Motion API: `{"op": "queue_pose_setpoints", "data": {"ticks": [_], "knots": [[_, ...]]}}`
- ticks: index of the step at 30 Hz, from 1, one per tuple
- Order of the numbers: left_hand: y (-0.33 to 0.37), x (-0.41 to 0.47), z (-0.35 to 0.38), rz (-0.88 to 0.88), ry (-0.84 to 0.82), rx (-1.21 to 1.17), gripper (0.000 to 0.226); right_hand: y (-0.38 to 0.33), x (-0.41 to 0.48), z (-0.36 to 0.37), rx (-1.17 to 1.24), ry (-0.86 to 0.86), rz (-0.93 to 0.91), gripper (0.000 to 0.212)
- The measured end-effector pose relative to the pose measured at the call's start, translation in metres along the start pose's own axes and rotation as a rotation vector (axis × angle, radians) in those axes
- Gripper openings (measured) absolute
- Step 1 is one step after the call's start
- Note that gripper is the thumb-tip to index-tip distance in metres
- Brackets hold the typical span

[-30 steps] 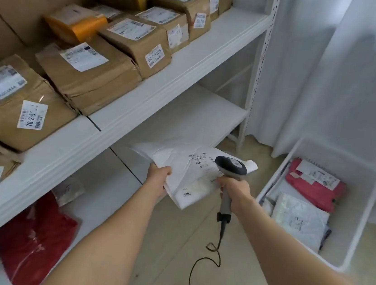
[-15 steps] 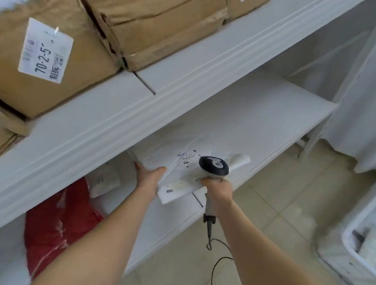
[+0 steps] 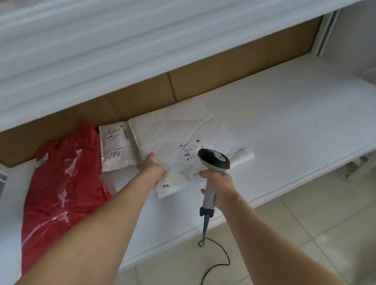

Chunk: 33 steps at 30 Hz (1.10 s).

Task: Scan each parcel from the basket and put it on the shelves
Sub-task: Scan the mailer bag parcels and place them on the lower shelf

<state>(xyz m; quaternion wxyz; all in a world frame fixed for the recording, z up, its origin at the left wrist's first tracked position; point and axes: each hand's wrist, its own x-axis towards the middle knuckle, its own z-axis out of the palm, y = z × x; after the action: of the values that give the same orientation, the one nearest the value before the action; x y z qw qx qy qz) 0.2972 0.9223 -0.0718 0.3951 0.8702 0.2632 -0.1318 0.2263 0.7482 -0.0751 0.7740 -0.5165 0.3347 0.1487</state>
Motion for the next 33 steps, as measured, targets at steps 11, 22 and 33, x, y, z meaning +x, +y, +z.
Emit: {"op": "queue_pose_setpoints", "data": {"ticks": [11,22,33], "knots": [[-0.001,0.015,-0.006,-0.063,0.047,0.343,0.066,0.002,0.015,0.026,-0.181,-0.041,0.042,0.022],[0.001,-0.011,0.006,-0.067,-0.111,0.413,0.042,-0.014,-0.014,-0.001,-0.144,-0.023,0.041,0.022],[0.129,-0.129,0.06,0.213,-0.239,0.278,0.04,-0.066,-0.11,-0.094,0.171,0.114,0.02,0.011]]}}
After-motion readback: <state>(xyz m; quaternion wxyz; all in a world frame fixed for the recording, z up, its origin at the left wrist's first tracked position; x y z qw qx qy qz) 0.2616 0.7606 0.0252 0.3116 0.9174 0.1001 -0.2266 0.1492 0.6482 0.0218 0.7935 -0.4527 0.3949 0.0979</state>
